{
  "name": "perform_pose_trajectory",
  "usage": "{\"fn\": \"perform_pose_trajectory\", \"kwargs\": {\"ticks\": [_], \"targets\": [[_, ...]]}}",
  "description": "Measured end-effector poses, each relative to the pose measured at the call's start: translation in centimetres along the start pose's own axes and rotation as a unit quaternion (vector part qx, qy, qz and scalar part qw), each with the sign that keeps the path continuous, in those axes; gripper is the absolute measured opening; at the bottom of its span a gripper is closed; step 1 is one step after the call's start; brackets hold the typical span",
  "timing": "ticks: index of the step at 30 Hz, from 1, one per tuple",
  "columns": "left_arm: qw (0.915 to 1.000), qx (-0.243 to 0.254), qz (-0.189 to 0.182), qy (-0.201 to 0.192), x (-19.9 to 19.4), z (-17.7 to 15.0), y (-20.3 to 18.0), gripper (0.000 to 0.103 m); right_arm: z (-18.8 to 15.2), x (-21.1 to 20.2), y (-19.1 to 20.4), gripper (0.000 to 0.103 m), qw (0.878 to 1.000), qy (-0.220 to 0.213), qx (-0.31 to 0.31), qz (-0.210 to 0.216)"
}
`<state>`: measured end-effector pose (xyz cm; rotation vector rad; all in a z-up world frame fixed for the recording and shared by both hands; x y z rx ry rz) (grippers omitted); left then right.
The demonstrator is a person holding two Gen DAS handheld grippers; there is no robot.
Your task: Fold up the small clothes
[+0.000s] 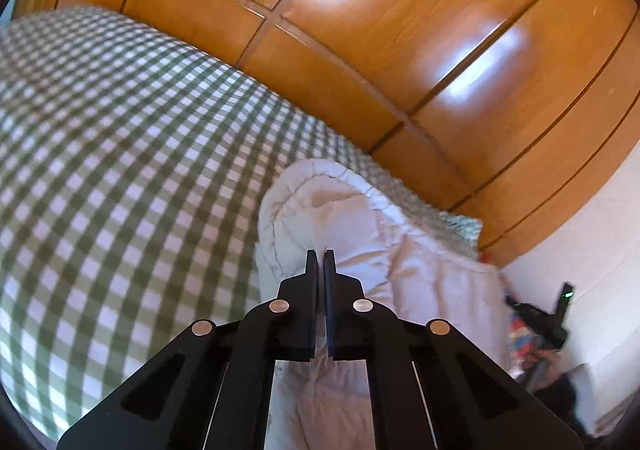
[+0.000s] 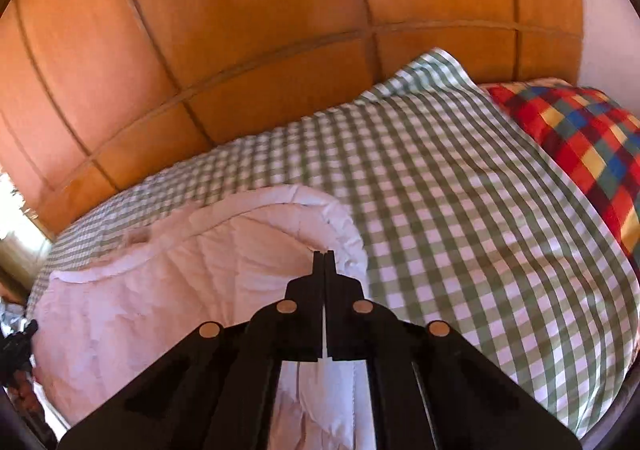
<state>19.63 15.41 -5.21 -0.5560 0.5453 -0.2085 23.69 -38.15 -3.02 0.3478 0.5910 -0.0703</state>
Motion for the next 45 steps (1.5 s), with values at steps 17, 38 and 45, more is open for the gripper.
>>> {"fn": "perform_pose_trajectory", "kwargs": {"ticks": [17, 38, 45], "targets": [[0.9767, 0.088, 0.193, -0.030, -2.4, 0.2, 3.4, 0.000, -1.9, 3.7, -3.7, 0.066, 0.996, -0.002, 0.012, -0.087], [0.9799, 0.164, 0.110, 0.031, 5.6, -8.8, -3.2, 0.000, -7.3, 3.5, 9.8, 0.089, 0.996, 0.028, -0.080, -0.004], [0.9814, 0.146, 0.114, 0.051, 6.6, -9.6, -2.5, 0.000, -8.1, 5.1, 10.1, 0.093, 0.994, 0.021, -0.105, -0.018]]}}
Point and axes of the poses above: each gripper's, at about its wrist camera, not at the fingertips, and x roughly the way its jaws point, y to its left, z to its top, the point moved 8 cm from there along x, roughly the way its jaws point, and after that the axes turned 11 degrees about -y, right-handed, at the moved point
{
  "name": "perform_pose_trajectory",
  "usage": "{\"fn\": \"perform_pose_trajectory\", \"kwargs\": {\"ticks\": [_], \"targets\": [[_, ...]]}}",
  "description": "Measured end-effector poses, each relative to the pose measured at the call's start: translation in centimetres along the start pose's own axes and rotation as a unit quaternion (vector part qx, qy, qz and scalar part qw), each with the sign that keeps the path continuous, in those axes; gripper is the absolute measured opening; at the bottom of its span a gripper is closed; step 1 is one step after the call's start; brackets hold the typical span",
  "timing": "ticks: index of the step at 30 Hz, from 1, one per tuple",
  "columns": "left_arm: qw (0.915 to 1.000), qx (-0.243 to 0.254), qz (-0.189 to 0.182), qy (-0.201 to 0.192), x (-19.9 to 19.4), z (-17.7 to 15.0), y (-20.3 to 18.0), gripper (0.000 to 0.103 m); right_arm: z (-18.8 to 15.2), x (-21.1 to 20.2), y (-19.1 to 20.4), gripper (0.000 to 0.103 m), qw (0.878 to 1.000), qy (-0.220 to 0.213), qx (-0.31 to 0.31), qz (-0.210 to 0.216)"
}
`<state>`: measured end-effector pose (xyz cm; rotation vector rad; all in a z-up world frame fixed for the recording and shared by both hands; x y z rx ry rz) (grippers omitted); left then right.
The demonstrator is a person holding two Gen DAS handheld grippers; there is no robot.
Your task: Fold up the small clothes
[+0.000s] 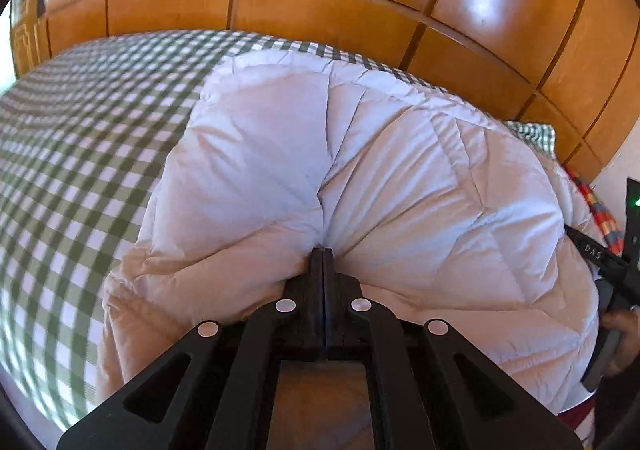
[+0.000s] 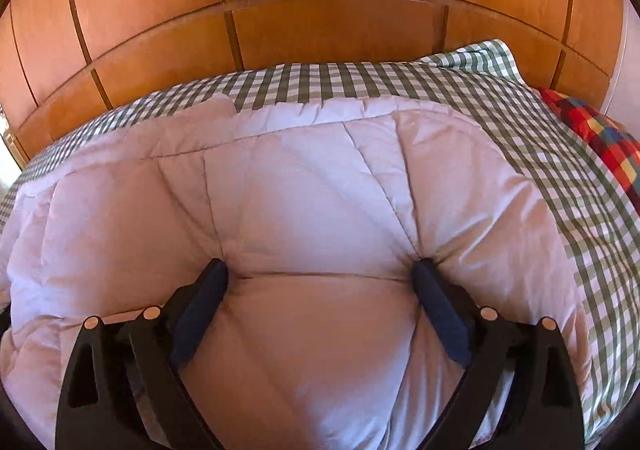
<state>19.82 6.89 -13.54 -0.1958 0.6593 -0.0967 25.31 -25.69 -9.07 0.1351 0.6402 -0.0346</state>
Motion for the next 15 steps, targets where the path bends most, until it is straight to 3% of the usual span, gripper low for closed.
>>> {"fn": "perform_pose_trajectory", "kwargs": {"ticks": [6, 15], "targets": [[0.9972, 0.030, 0.058, -0.035, -3.4, 1.8, -1.0, 0.000, 0.5, -2.1, -0.3, 0.093, 1.000, -0.011, 0.010, 0.022], [0.9952, 0.042, 0.048, -0.074, -6.7, 2.7, -3.2, 0.000, -0.4, -8.7, -1.2, 0.094, 0.997, -0.036, 0.043, 0.047]]}}
Point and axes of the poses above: each gripper's, at about its wrist camera, not at the fingertips, and x roughly the way its jaws point, y to its left, z to its top, the point moved 8 cm from there along x, roughly the way its jaws point, and after that the axes turned 11 degrees about -y, right-handed, at the moved point
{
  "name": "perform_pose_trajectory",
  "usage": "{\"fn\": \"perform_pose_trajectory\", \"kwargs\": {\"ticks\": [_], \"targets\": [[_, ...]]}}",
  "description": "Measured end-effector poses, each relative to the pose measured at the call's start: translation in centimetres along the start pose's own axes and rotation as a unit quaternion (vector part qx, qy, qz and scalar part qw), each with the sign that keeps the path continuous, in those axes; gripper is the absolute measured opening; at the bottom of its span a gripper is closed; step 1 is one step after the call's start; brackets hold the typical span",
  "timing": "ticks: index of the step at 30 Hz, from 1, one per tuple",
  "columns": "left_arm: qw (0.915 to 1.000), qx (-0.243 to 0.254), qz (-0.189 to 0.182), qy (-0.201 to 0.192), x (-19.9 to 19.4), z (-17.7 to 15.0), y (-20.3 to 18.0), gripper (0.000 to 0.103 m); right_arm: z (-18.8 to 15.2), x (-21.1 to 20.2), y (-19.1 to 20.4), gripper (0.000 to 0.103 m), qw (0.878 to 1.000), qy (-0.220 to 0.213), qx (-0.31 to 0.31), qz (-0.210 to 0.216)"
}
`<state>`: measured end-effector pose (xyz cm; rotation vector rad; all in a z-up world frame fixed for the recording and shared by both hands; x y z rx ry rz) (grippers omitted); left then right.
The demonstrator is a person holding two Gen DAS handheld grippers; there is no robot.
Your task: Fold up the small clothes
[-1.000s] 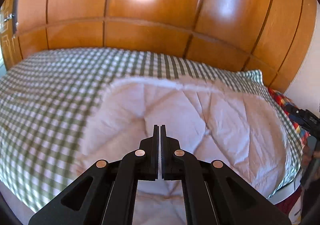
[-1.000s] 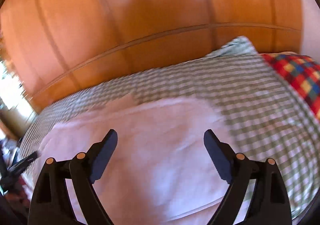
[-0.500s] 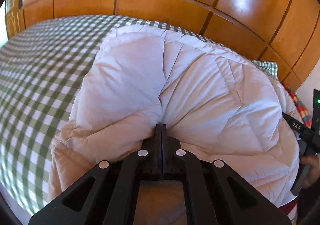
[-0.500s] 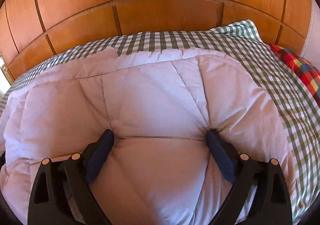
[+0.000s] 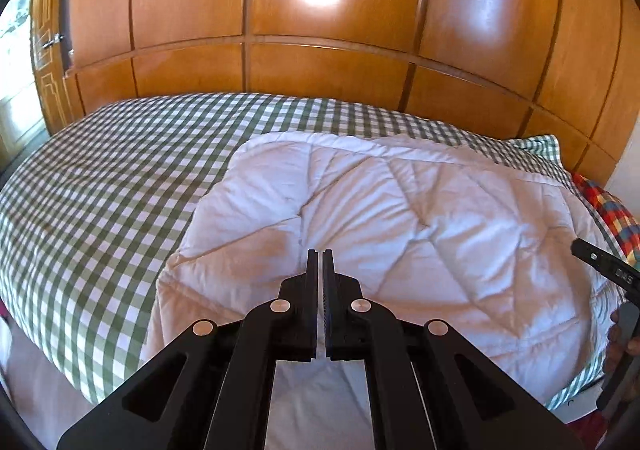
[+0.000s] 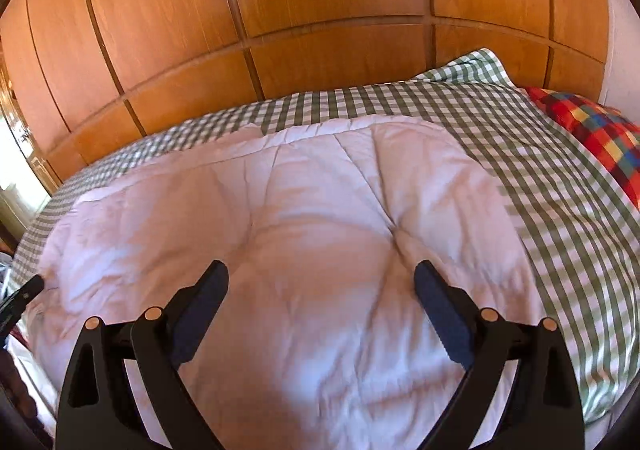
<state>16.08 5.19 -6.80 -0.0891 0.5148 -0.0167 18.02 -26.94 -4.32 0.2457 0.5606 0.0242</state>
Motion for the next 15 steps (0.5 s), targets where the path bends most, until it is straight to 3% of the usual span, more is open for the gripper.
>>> {"fn": "perform_pose_trajectory", "kwargs": {"ticks": [6, 9, 12, 15], "targets": [[0.9997, 0.000, 0.000, 0.025, 0.9, -1.8, -0.3, 0.000, -1.3, -3.0, -4.4, 0.094, 0.999, -0.001, 0.004, -0.043], [0.9984, -0.014, -0.002, 0.056, 2.8, -3.7, 0.3, 0.000, -3.0, -2.1, -7.8, 0.094, 0.996, 0.028, 0.034, -0.080], [0.9977, -0.018, -0.008, 0.064, 3.7, -4.5, 0.6, 0.000, -5.3, -0.4, -10.4, 0.097, 0.989, 0.057, 0.129, -0.046], [0.9976, -0.013, -0.006, 0.068, 3.7, -4.6, 0.5, 0.000, -6.1, 0.3, -10.9, 0.101, 0.987, 0.057, 0.146, -0.033]]}}
Point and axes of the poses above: each gripper's, at about its wrist camera, not at the fingertips, and x roughly the way its jaws point, y to its left, z to its top, the point moved 8 cm from there along x, roughly the way its jaws point, and after that the axes turned 11 degrees about -y, right-handed, at the moved point
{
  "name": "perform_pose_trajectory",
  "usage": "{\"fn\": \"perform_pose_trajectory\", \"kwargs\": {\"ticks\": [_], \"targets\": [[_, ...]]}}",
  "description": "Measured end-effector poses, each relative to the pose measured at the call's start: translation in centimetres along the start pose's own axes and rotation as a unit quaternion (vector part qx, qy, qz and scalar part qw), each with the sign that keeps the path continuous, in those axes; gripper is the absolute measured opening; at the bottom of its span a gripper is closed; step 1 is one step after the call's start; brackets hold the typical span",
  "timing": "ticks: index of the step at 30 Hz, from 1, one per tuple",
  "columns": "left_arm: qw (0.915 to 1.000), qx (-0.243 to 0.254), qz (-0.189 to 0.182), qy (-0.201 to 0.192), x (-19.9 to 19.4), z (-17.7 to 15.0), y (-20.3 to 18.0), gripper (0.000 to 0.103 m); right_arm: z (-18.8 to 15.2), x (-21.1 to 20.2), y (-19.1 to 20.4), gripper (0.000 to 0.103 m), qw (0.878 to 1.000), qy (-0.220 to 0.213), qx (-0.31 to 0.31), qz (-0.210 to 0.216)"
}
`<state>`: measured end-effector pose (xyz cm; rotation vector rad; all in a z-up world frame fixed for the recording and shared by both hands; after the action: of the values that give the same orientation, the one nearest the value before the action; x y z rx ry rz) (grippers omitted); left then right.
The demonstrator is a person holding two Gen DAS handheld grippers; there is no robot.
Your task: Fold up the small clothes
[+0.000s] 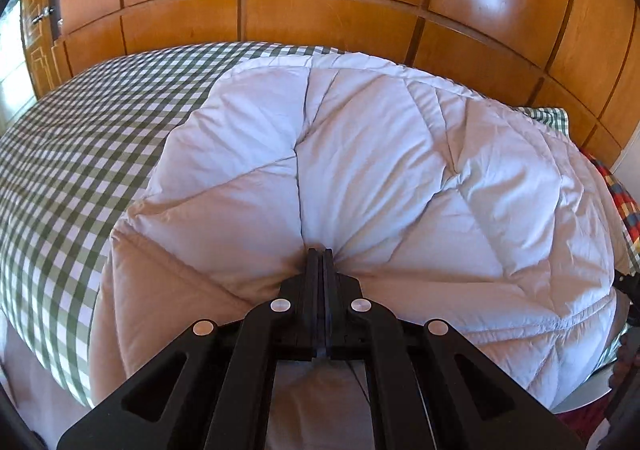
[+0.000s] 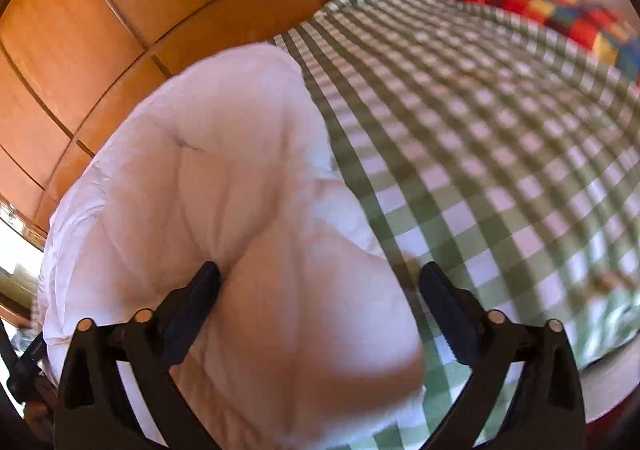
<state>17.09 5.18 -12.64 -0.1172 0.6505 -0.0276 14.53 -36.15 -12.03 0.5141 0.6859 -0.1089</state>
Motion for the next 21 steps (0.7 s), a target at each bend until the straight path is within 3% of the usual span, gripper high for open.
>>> {"fn": "perform_pose_trajectory", "kwargs": {"ticks": [5, 10, 12, 15, 21], "targets": [[0.9996, 0.008, -0.003, -0.027, -2.4, 1.6, -0.8, 0.000, 1.0, -1.4, -0.2, 0.101, 1.000, 0.012, -0.013, 0.015], [0.9956, 0.019, -0.072, -0.057, -5.1, 3.2, -4.8, 0.000, 1.1, -3.1, -0.8, 0.101, 0.995, 0.037, 0.015, 0.097], [0.9920, 0.035, -0.105, -0.060, -5.6, 3.5, -7.4, 0.000, 0.8, -3.1, -2.1, 0.101, 0.994, 0.045, 0.027, 0.096], [0.9864, 0.053, -0.149, -0.044, -5.1, 3.0, -11.0, 0.000, 0.0, -3.1, -3.4, 0.101, 0.988, 0.061, 0.057, 0.128], [0.9807, 0.044, -0.190, 0.016, -1.0, 1.0, -14.6, 0.000, 0.0, -3.0, -3.9, 0.101, 0.978, 0.057, 0.093, 0.179]]}}
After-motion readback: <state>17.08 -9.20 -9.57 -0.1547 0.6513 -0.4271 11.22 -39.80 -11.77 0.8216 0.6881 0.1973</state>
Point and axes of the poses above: each gripper's, at about its wrist camera, not at the fingertips, and x roughly the way its jaws point, y to its left, z to its top, the point moved 8 cm from there along x, roughly the way its jaws point, and after that the axes turned 11 degrees about -y, right-handed, at the moved point
